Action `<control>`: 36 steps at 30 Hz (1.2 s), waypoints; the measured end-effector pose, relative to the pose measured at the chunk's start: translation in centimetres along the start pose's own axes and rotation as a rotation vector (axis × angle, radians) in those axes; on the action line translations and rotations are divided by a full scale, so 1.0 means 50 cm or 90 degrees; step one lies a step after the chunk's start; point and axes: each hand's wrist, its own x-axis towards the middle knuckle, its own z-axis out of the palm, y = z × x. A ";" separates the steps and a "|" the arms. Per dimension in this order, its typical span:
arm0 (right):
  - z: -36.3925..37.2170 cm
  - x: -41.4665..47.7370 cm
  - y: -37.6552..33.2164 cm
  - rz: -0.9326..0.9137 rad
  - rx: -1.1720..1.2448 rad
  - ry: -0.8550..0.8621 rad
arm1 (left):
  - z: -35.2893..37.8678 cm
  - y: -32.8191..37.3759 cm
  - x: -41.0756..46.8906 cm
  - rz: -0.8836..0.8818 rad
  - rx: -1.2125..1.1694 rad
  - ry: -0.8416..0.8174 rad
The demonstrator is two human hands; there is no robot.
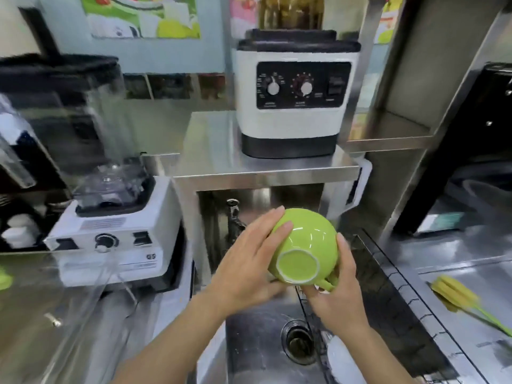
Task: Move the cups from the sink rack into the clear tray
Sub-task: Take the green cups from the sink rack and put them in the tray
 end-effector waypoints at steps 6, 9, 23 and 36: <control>0.132 -0.017 -0.196 -0.095 0.066 -0.100 | -0.232 -0.023 -0.116 -0.075 0.083 0.040; 0.192 -0.024 -0.287 -0.164 0.077 -0.170 | -0.337 -0.037 -0.180 -0.155 0.125 0.026; 0.404 -0.086 -0.448 -0.249 -0.263 -0.418 | -0.555 -0.137 -0.388 -0.443 -0.017 -0.112; 0.446 -0.080 -0.446 -0.243 -0.329 -0.425 | -0.518 -0.235 -0.396 -0.536 -0.107 -0.225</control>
